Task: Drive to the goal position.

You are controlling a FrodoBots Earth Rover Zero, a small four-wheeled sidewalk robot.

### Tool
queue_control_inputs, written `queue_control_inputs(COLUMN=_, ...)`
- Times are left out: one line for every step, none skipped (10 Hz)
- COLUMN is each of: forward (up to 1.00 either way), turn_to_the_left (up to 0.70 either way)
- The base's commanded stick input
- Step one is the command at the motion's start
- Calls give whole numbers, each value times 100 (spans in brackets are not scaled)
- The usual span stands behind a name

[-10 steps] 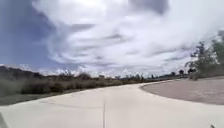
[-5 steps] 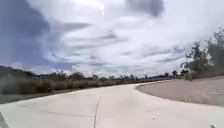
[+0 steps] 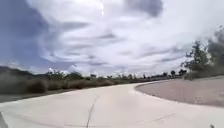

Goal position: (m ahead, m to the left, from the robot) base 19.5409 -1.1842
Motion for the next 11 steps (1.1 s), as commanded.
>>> queue_control_inputs(forward=85, turn_to_the_left=0)
queue_control_inputs(forward=85, turn_to_the_left=0)
queue_control_inputs(forward=85, turn_to_the_left=0)
queue_control_inputs(forward=85, turn_to_the_left=0)
queue_control_inputs(forward=85, turn_to_the_left=0)
queue_control_inputs(forward=85, turn_to_the_left=0)
queue_control_inputs(forward=85, turn_to_the_left=0)
queue_control_inputs(forward=85, turn_to_the_left=0)
queue_control_inputs(forward=85, turn_to_the_left=0)
queue_control_inputs(forward=85, turn_to_the_left=0)
queue_control_inputs(forward=85, turn_to_the_left=0)
